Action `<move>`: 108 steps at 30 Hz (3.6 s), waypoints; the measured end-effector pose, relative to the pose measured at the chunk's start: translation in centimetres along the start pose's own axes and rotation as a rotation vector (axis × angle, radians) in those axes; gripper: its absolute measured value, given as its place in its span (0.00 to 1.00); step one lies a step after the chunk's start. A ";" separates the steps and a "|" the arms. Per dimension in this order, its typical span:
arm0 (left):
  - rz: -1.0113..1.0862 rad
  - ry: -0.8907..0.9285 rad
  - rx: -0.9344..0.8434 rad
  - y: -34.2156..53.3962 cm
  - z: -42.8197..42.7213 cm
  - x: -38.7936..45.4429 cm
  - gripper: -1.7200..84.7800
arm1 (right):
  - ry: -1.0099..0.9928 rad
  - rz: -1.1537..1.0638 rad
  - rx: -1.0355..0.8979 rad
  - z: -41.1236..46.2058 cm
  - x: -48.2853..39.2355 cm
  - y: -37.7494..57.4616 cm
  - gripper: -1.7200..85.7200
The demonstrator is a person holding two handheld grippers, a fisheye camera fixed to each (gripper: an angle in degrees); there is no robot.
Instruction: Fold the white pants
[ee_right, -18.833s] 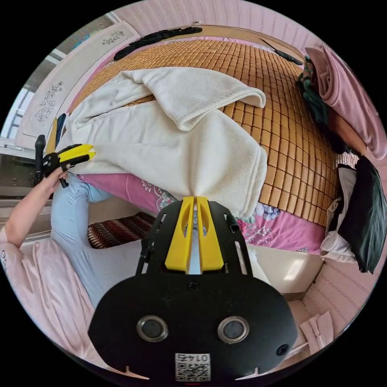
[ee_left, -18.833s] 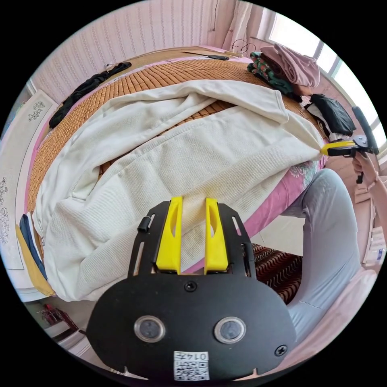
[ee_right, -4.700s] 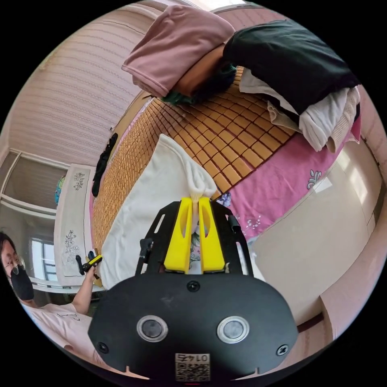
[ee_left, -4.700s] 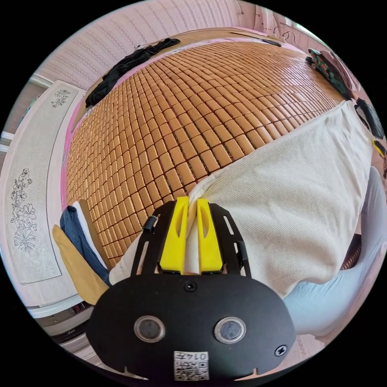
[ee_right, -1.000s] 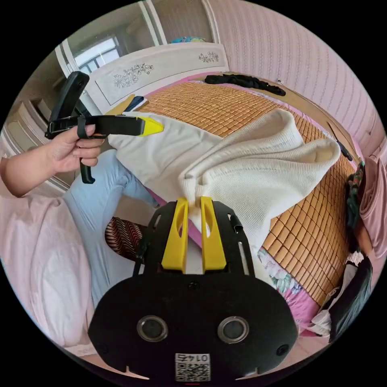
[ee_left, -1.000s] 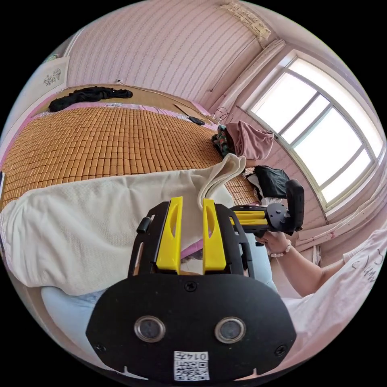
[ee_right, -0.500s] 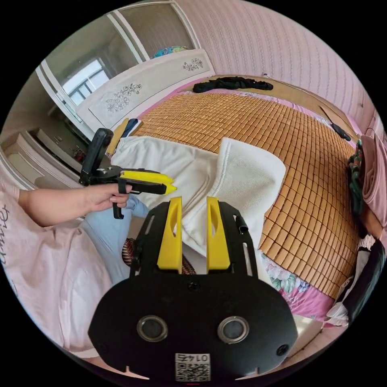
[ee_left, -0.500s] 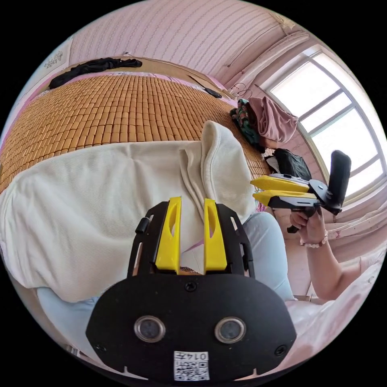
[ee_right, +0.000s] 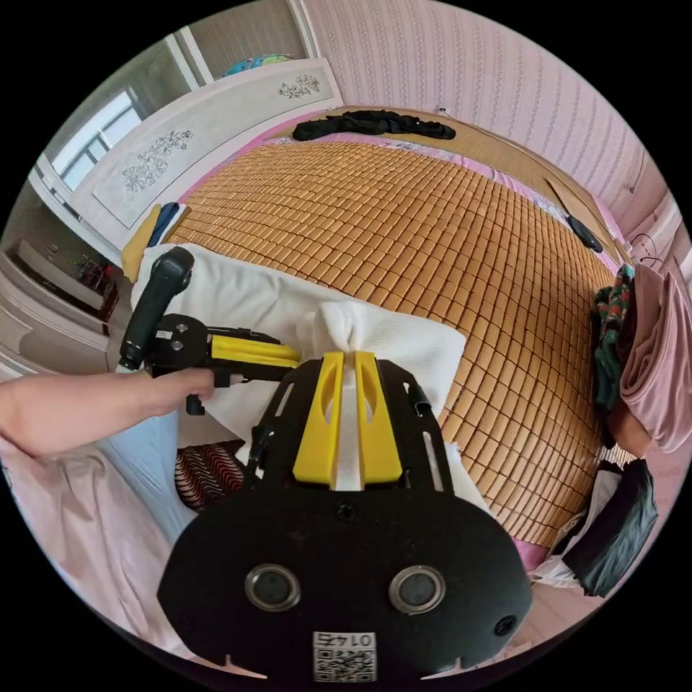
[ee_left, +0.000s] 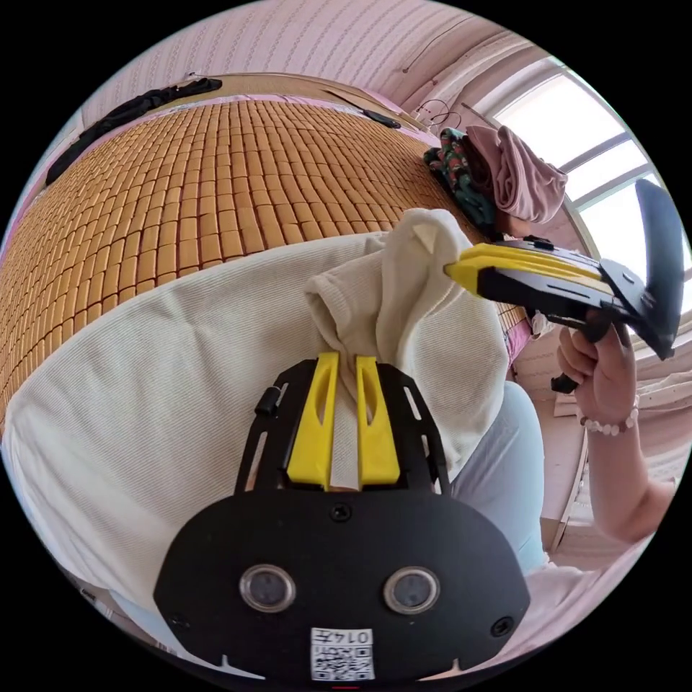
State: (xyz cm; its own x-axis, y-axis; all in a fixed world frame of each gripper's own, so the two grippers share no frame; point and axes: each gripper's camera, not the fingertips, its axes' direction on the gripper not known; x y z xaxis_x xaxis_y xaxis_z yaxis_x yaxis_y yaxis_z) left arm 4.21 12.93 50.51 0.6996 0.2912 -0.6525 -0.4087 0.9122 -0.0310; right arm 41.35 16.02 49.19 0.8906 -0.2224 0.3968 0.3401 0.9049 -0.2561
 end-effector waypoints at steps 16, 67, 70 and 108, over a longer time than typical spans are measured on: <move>-0.094 -0.030 0.163 7.0 -5.2 -2.6 0.01 | -0.152 -0.244 -0.225 2.7 -4.2 -6.4 0.06; -0.151 0.006 -0.009 4.5 -6.5 5.8 0.16 | 0.178 -0.277 -0.221 16.9 -10.8 5.4 0.10; -0.101 -0.002 -0.010 4.5 -7.1 6.9 0.13 | 0.237 -0.269 -0.228 18.1 -11.0 5.4 0.09; -0.789 -0.418 0.471 36.1 -48.7 -27.3 0.11 | -0.360 -0.571 -0.101 18.4 -25.6 -14.5 0.15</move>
State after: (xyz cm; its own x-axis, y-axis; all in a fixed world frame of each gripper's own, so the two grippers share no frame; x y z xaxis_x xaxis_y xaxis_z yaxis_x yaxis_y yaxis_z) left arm -58.15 23.83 30.34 0.8565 -0.4491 -0.2544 0.4693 0.8828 0.0215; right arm 8.08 15.21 58.94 0.4131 -0.5043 0.7583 0.7687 0.6396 0.0066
